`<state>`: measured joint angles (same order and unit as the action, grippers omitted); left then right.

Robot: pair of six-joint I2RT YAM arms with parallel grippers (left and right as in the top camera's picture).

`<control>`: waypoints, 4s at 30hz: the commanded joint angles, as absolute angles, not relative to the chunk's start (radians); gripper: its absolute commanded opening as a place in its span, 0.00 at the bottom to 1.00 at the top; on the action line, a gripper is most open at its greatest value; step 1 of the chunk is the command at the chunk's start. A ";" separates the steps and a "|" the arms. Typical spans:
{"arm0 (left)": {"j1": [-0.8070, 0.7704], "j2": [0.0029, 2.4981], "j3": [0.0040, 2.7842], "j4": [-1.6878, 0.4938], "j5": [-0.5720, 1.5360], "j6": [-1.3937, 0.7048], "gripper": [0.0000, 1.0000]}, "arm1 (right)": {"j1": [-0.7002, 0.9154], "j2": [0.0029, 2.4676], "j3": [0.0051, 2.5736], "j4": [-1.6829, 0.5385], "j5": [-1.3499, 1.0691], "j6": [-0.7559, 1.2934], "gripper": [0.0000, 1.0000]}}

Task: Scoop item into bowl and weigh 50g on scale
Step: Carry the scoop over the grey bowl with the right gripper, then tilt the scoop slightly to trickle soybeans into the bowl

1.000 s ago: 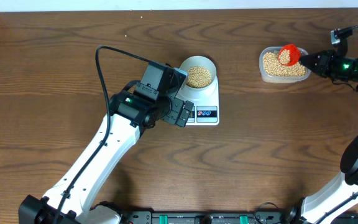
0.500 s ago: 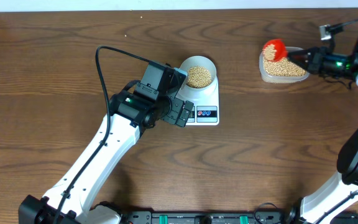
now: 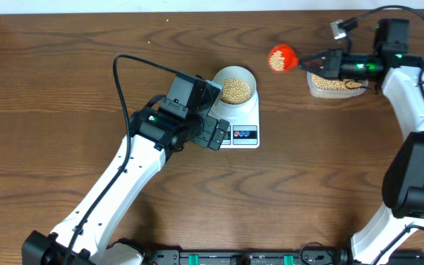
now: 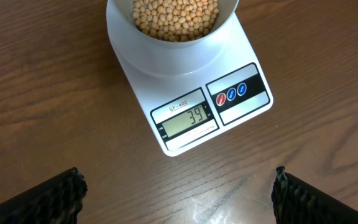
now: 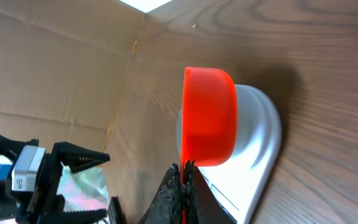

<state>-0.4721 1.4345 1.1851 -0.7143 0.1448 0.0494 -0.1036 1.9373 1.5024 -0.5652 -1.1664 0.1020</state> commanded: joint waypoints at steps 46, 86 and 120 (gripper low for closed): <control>-0.470 1.431 1.182 -0.718 0.149 0.052 0.98 | 0.258 1.855 1.513 -0.591 -0.615 0.093 0.01; -0.470 1.431 1.182 -0.718 0.149 0.052 0.98 | 0.365 1.773 1.520 -0.646 -0.453 -0.008 0.01; -0.470 1.431 1.182 -0.718 0.149 0.052 0.98 | 0.346 1.773 1.520 -0.646 -0.477 0.000 0.01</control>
